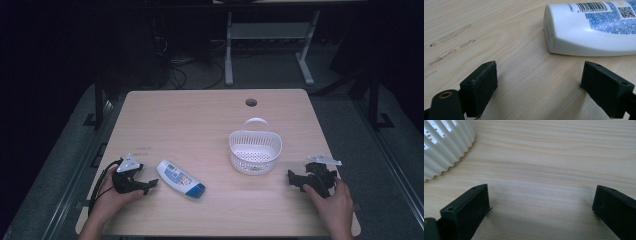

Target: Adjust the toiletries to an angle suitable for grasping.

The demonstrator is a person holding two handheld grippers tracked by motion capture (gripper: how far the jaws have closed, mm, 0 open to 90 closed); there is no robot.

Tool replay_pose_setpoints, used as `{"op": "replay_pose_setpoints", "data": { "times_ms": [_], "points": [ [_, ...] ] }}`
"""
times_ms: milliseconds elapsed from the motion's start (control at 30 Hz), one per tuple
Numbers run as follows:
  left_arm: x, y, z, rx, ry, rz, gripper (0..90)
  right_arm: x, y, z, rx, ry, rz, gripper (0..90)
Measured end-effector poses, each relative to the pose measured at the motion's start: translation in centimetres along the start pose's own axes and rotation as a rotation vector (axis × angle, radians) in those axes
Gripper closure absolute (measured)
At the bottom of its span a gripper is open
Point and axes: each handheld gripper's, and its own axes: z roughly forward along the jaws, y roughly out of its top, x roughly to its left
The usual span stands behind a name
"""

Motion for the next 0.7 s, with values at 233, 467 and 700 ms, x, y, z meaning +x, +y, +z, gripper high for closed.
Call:
{"op": "replay_pose_setpoints", "data": {
  "times_ms": [233,467,700],
  "points": [
    [0.0,0.0,0.0,-0.002,0.003,-0.002,13.5,0.0,0.0,0.0,0.000,0.000,0.000,0.4],
    [0.2,0.0,-0.6,0.009,-0.016,0.001,25.5,0.0,0.0,0.0,0.000,-0.001,0.001,0.4],
    [0.6,0.3,-1.7,0.006,-0.051,-0.014,53.1,0.0,0.0,0.0,0.000,-0.001,0.001,0.4]
  ]
}}
